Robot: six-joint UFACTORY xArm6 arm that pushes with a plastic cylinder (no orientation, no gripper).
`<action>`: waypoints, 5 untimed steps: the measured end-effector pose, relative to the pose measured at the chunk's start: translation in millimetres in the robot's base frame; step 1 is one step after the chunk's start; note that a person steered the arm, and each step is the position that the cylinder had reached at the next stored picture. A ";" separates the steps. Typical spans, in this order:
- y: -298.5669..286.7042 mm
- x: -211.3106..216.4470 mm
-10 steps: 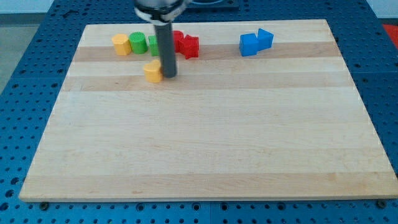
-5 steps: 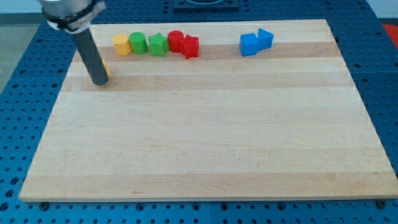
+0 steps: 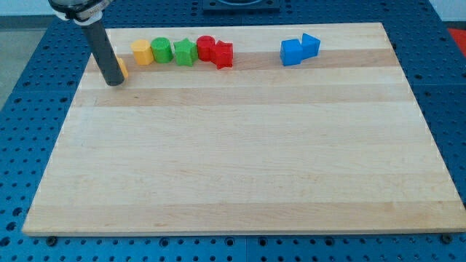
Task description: Push yellow heart towards the yellow hexagon
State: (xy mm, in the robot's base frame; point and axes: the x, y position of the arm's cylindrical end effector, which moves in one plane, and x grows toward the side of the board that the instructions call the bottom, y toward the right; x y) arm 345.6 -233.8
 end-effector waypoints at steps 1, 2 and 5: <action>0.0 -5.6; 0.0 -19.6; -1.5 -29.0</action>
